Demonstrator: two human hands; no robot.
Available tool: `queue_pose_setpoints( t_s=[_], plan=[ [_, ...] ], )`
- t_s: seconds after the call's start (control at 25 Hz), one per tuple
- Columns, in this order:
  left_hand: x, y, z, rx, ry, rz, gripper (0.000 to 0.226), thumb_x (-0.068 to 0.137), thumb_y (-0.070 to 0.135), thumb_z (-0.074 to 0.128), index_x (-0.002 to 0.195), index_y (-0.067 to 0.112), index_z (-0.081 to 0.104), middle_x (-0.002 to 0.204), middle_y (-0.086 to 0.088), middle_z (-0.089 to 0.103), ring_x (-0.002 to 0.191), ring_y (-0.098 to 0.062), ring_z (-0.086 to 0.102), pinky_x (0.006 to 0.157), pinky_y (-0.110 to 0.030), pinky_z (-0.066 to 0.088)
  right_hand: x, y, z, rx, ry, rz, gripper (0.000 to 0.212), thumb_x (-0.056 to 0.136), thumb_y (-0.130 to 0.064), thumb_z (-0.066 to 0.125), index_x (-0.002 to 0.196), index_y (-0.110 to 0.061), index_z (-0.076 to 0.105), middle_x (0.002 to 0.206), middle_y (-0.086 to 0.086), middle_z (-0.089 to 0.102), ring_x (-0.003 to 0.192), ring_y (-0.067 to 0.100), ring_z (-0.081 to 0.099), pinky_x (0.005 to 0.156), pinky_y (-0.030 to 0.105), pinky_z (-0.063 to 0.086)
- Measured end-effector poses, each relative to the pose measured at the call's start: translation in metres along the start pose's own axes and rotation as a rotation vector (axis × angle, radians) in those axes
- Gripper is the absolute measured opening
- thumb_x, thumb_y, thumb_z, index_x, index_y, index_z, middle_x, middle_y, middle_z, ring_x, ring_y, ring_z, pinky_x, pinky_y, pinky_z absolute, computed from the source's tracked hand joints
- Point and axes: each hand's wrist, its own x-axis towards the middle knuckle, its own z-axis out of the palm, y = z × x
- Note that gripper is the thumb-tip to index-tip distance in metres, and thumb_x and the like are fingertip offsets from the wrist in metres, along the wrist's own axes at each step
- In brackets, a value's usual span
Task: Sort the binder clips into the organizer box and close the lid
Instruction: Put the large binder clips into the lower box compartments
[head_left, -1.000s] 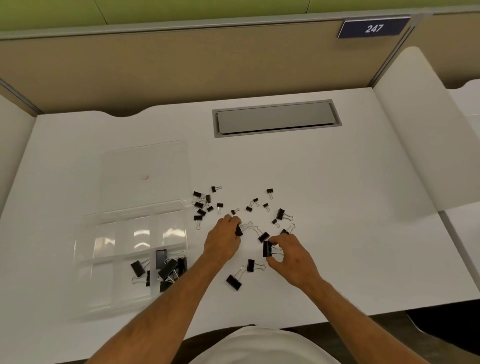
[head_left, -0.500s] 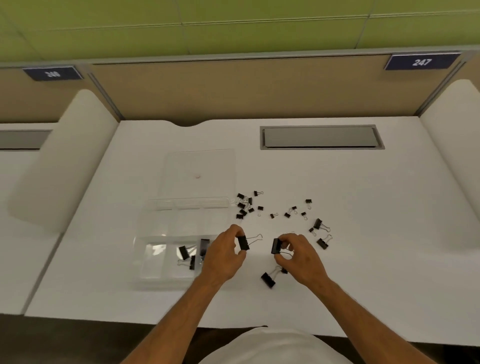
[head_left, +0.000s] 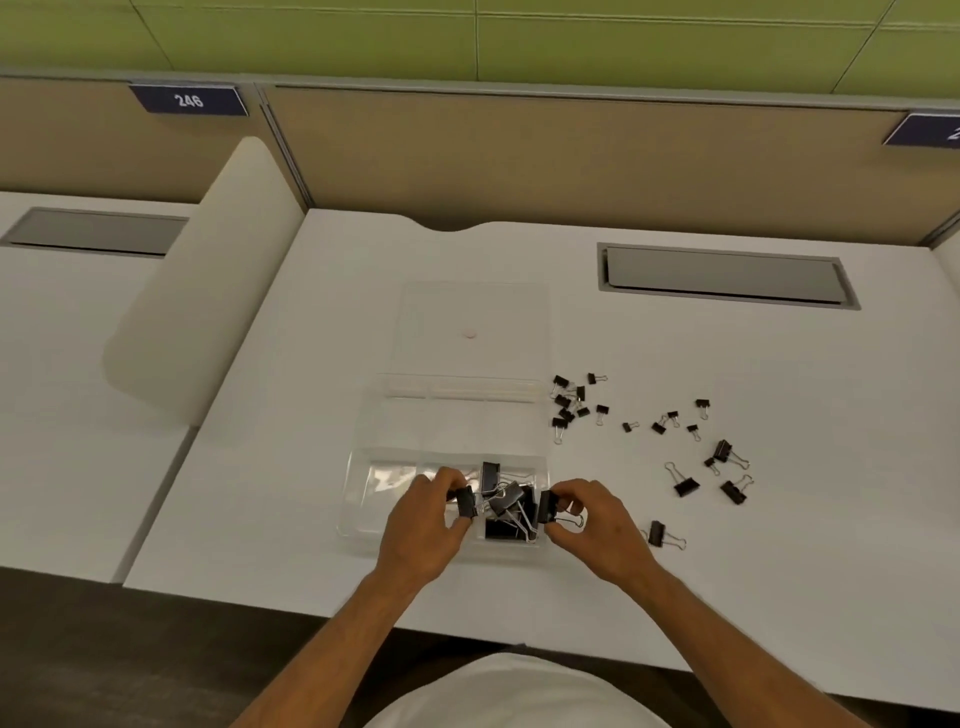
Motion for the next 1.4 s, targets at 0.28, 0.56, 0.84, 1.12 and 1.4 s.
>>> queue_pose_setpoints(
  t_s=[0.28,0.56,0.84,1.12,1.4],
  plan=[
    [0.007,-0.035,-0.013,0.057,0.001,-0.009,0.052,0.079,0.033,0.077,0.117,0.039,0.043,0.109,0.011,0.058,0.092,-0.010,0.054,0.076,-0.023,0.047,-0.016,-0.013,0.018,0.049,0.055,0.088,0.035,0.080,-0.029,0.077,0.111,-0.033,0.060,0.094,-0.019,0.059,0.091,0.004,0.054,0.073,0.014,0.043],
    [0.031,-0.026,-0.010,0.237,-0.047,0.066,0.051,0.085,0.031,0.072,0.130,0.021,0.050,0.106,-0.005,0.064,0.103,-0.026,0.055,0.088,-0.033,0.044,-0.025,-0.017,0.017,0.065,0.085,0.171,0.035,0.079,-0.029,0.078,0.108,-0.037,0.061,0.094,-0.018,0.061,0.091,0.005,0.056,0.074,0.018,0.046],
    [0.039,-0.038,-0.004,0.058,-0.096,-0.033,0.082,0.081,0.043,0.075,0.147,0.036,0.027,0.113,0.000,0.058,0.102,-0.018,0.054,0.089,-0.032,0.049,-0.011,-0.024,0.021,0.085,0.096,0.196,0.039,0.079,-0.027,0.078,0.113,-0.034,0.061,0.095,-0.018,0.061,0.092,0.005,0.056,0.077,0.022,0.047],
    [0.015,-0.056,-0.020,-0.056,-0.053,-0.003,0.076,0.087,0.040,0.072,0.149,0.034,0.030,0.145,0.008,0.048,0.133,-0.013,0.044,0.113,-0.034,0.035,0.028,-0.051,0.046,0.057,0.033,0.069,0.049,0.083,-0.024,0.075,0.128,-0.029,0.057,0.105,-0.015,0.059,0.098,0.004,0.052,0.085,0.011,0.040],
    [-0.002,-0.071,-0.028,-0.102,0.000,-0.057,0.074,0.087,0.039,0.072,0.149,0.034,0.032,0.148,0.009,0.045,0.136,-0.012,0.042,0.114,-0.032,0.031,0.067,-0.075,0.079,-0.150,-0.071,-0.214,0.048,0.082,-0.014,0.068,0.127,-0.028,0.061,0.115,-0.012,0.065,0.109,0.012,0.043,0.093,0.022,0.037]
  ],
)
